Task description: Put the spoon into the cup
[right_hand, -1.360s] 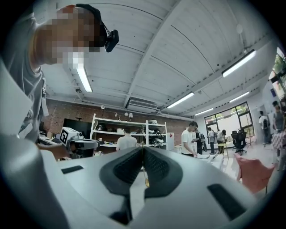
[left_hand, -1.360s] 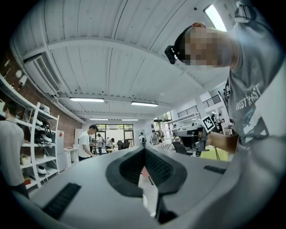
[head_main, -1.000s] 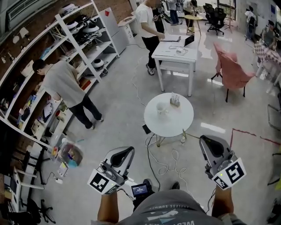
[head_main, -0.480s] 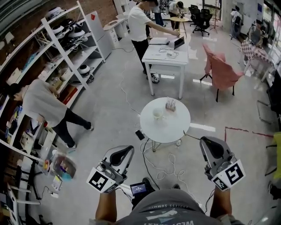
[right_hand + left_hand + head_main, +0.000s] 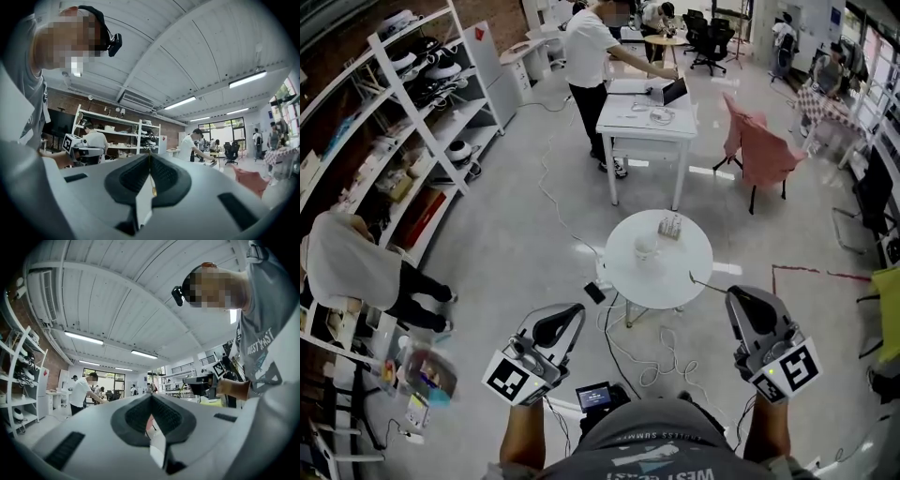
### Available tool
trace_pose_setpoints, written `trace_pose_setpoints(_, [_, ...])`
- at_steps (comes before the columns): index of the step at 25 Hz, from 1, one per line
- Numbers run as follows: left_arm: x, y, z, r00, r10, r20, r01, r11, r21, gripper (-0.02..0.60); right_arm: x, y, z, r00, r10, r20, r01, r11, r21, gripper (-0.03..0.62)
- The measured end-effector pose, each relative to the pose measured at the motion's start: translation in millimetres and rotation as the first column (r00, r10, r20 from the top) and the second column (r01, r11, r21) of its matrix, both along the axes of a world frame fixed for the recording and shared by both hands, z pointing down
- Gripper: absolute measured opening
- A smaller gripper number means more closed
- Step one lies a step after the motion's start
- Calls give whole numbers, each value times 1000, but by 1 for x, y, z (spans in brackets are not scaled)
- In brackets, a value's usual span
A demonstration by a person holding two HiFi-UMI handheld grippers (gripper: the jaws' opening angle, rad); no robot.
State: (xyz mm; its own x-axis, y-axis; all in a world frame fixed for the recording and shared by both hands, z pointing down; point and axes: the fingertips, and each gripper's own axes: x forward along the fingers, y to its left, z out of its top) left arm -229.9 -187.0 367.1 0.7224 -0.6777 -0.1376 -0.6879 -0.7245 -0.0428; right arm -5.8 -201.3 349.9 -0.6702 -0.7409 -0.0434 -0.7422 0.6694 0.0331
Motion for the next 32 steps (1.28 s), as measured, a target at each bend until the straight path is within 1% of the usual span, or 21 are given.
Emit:
trace_pose_setpoints(5, [-19, -8, 3, 1000, 18, -20, -18, 1000, 6, 3, -22, -2, -2, 1000, 10, -21, -10, 1000, 1, 5])
trace_pose_setpoints(10, [-30, -14, 2, 998, 23, -50, -23, 1000, -5, 3, -34, -12, -9, 999, 14, -49, -15, 1000, -9, 5])
trace_pose_setpoints(14, [-39, -20, 2, 998, 2, -59, -3, 1000, -22, 3, -43, -25, -10, 999, -4, -50, 3, 1000, -22, 5])
trace_pose_setpoints(19, [-47, -33, 2, 998, -44, -47, 43, 999, -33, 3, -56, -49, -8, 998, -57, -37, 56, 998, -32, 5])
trace_pose_setpoints(25, [-36, -59, 0, 997, -80, -18, 79, 996, -36, 3, -52, -85, -4, 993, -113, -17, 112, 993, -33, 5])
trace_pose_setpoints(32, [-6, -101, -1, 993, -114, 7, 114, 992, -45, 3, -26, -131, 1, 988, -154, 1, 154, 987, -45, 5])
